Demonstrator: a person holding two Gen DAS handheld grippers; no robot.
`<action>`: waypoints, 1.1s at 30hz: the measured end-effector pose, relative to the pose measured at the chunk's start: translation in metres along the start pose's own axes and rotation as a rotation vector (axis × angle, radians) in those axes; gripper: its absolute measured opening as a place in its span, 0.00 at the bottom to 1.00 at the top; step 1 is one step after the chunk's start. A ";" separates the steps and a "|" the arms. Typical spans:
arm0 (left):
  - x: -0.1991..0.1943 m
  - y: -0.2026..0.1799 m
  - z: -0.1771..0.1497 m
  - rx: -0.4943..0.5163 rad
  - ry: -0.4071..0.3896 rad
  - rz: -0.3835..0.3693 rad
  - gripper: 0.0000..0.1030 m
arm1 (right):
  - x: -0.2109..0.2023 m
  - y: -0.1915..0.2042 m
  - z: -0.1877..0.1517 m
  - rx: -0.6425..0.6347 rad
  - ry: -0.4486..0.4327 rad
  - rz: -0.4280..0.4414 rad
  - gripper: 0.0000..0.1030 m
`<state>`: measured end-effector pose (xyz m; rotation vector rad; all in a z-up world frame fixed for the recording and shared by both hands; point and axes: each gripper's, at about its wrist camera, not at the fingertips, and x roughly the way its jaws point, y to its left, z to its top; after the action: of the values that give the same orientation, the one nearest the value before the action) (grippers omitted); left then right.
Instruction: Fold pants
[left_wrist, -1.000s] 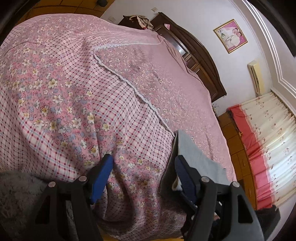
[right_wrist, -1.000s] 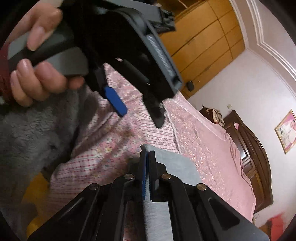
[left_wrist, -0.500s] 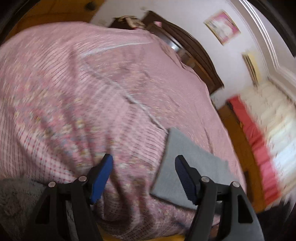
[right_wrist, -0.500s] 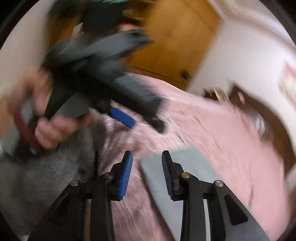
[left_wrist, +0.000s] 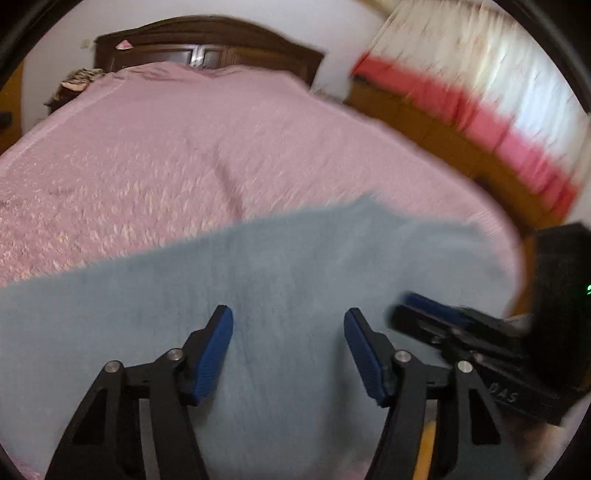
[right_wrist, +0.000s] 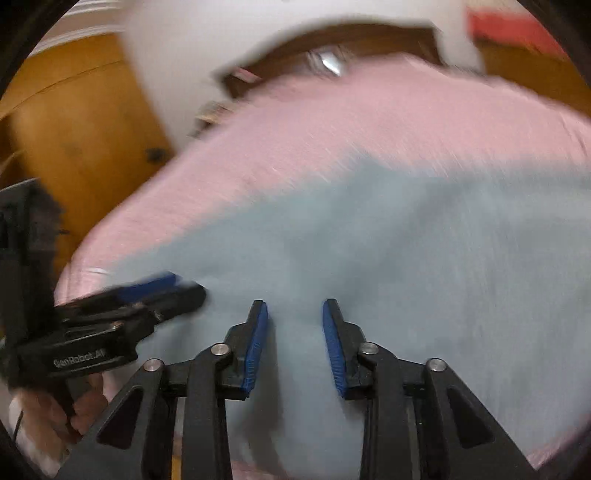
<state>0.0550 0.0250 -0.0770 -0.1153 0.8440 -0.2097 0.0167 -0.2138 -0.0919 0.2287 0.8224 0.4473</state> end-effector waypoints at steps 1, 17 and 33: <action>0.011 -0.001 -0.006 0.031 -0.012 0.053 0.62 | -0.003 -0.005 -0.001 0.029 -0.029 0.020 0.22; -0.023 0.007 -0.019 -0.032 -0.186 -0.005 0.73 | -0.180 -0.130 0.045 0.227 -0.071 0.322 0.90; -0.023 0.000 -0.032 0.012 -0.197 0.078 0.77 | -0.138 -0.291 0.016 0.544 0.108 0.395 0.90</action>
<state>0.0161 0.0293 -0.0815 -0.0903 0.6495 -0.1277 0.0323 -0.5354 -0.0975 0.8880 0.9983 0.6014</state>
